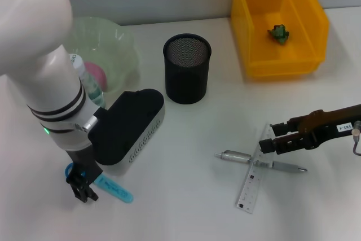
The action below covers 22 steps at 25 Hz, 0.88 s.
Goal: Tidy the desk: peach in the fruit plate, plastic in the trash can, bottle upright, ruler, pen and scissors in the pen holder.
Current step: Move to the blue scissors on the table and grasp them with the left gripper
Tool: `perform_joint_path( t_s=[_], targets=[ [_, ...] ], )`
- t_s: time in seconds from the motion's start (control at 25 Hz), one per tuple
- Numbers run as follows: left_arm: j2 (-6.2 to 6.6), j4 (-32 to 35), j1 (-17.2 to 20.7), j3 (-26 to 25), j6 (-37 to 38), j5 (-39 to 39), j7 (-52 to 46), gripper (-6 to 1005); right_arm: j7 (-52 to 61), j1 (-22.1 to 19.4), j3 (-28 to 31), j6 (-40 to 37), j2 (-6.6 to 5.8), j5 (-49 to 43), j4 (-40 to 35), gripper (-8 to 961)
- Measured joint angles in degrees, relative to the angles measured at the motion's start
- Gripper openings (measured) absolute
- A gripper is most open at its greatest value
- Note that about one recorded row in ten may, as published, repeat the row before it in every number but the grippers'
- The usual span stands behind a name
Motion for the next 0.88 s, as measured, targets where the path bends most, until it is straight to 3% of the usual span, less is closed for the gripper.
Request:
perform_joint_path(
  t_s=[0.88],
  targets=[
    [-0.05,-2.94,-0.77,-0.93,-0.89,1.11,1.29,758,0.07,-0.03,0.08,0.85,0.00,0.18,0.32,792]
  ],
)
